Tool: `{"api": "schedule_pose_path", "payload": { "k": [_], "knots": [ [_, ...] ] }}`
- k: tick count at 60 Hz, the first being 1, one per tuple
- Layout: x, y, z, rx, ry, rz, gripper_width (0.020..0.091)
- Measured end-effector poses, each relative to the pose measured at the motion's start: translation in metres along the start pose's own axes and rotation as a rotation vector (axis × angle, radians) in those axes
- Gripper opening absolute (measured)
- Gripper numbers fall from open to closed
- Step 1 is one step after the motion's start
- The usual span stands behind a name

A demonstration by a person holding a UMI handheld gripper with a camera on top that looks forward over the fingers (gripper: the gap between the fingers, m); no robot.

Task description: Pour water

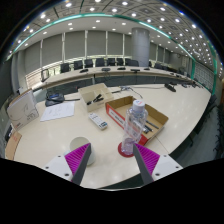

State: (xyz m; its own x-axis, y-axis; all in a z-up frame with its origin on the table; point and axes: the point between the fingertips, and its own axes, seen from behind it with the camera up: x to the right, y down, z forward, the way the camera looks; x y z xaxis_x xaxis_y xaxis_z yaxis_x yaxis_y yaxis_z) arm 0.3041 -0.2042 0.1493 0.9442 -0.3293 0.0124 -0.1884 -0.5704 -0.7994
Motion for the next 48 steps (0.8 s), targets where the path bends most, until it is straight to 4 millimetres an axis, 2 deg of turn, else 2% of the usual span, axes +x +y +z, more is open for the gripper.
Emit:
{"api": "schedule_pose_path", "payload": {
  "k": [17,27,35,43,48],
  "knots": [
    [-0.113,0.002,-0.145,0.008,-0.088,-0.103,0.0864],
    [-0.166,0.015,-0.211,0.018,-0.114,-0.140,0.0862],
    [-0.198,0.016,-0.242,0.039,-0.160,-0.160,0.0862],
    [-0.210,0.017,-0.257,0.046,-0.173,-0.169,0.0860],
    [-0.210,0.018,-0.260,0.050,-0.166,-0.171,0.0859]
  ]
}}
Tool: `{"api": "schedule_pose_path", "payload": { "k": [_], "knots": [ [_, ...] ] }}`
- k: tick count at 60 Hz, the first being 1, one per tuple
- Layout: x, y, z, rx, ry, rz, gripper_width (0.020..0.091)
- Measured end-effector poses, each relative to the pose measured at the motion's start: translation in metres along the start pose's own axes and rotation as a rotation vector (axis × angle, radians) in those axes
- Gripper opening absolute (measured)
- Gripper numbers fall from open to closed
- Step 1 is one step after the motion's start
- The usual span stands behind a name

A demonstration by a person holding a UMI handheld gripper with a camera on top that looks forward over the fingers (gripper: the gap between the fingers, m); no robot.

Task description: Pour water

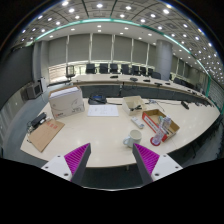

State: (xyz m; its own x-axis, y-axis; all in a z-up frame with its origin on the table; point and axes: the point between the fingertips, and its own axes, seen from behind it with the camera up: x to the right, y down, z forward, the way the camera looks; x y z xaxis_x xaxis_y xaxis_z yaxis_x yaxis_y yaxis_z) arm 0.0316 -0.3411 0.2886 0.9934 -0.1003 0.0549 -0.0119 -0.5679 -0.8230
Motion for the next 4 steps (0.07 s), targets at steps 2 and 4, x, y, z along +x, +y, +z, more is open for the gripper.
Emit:
{"api": "schedule_pose_path", "payload": {
  "k": [2,4],
  "knots": [
    [0.0001,0.0016,-0.0010,-0.008,0.001,0.003,0.0860],
    [0.0008,0.0041,-0.0009,-0.014,-0.003,0.006,0.0860]
  ]
}}
